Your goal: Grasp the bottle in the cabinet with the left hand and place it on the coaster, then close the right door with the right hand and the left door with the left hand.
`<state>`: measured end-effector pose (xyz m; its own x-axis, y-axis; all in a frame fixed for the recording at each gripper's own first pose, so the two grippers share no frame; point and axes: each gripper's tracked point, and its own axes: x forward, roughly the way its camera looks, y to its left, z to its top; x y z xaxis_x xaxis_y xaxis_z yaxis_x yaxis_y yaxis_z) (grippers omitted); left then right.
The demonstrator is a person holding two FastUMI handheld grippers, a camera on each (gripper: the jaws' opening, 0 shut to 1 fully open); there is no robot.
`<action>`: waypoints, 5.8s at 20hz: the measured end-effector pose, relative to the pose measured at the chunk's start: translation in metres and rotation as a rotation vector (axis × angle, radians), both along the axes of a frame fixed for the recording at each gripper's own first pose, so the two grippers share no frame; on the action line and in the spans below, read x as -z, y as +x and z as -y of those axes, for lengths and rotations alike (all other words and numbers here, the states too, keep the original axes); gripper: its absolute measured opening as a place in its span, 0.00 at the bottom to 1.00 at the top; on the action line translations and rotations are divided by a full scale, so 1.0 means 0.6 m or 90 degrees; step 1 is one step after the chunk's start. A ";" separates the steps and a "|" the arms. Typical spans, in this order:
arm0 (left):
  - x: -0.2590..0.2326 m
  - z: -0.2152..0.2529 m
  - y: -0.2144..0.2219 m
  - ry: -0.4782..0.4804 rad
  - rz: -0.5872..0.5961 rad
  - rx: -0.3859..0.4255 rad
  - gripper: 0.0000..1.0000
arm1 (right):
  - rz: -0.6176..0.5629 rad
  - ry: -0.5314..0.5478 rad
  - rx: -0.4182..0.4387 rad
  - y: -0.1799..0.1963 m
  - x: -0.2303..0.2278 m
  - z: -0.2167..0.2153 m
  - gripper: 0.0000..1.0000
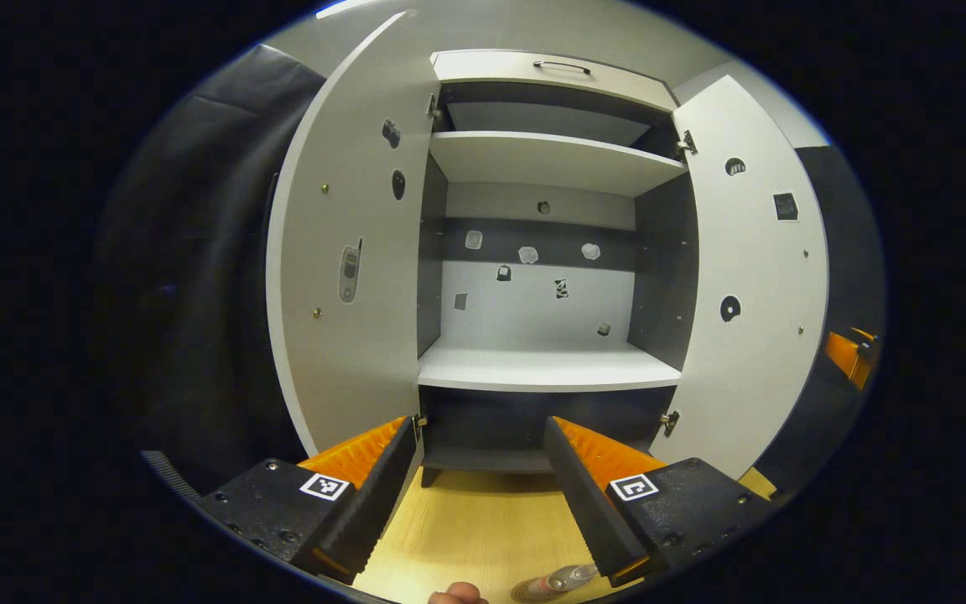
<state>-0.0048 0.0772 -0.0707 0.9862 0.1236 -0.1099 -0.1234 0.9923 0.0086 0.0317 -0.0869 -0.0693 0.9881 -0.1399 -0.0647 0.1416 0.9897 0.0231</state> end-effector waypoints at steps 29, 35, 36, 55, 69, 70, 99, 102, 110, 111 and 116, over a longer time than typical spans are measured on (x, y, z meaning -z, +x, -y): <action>0.064 -0.084 -0.027 -0.119 -0.043 -0.090 0.98 | -0.050 0.046 -0.183 0.032 0.030 -0.163 0.99; 0.056 -0.070 -0.018 -0.112 -0.044 -0.067 0.98 | -0.050 0.056 -0.213 0.023 0.026 -0.214 0.99; 0.054 -0.069 -0.017 -0.109 -0.043 -0.065 0.98 | -0.051 0.061 -0.225 0.021 0.023 -0.230 0.99; 0.042 -0.132 -0.054 -0.090 -0.028 -0.127 0.98 | -0.072 0.090 -0.437 -0.020 0.023 -0.434 0.99; 0.027 -0.158 -0.049 -0.073 -0.010 -0.118 0.98 | -0.077 0.075 -0.357 0.005 0.026 -0.382 0.99; 0.028 -0.159 -0.047 -0.077 -0.009 -0.117 0.97 | -0.075 0.076 -0.351 0.007 0.023 -0.378 0.99; 0.012 -0.189 0.003 -0.080 0.003 -0.063 0.98 | -0.082 0.080 -0.260 0.030 0.042 -0.365 0.99; 0.008 -0.187 0.010 -0.077 0.005 -0.054 0.98 | -0.084 0.083 -0.252 0.027 0.045 -0.361 0.99; 0.006 -0.176 0.027 -0.077 0.009 -0.017 0.97 | -0.100 0.108 -0.227 0.021 0.059 -0.352 0.99; 0.008 -0.174 0.030 -0.079 0.008 -0.013 0.97 | -0.103 0.110 -0.223 0.021 0.061 -0.351 0.99; 0.009 -0.172 0.038 -0.078 0.010 -0.013 0.97 | -0.107 0.115 -0.215 0.018 0.062 -0.341 0.99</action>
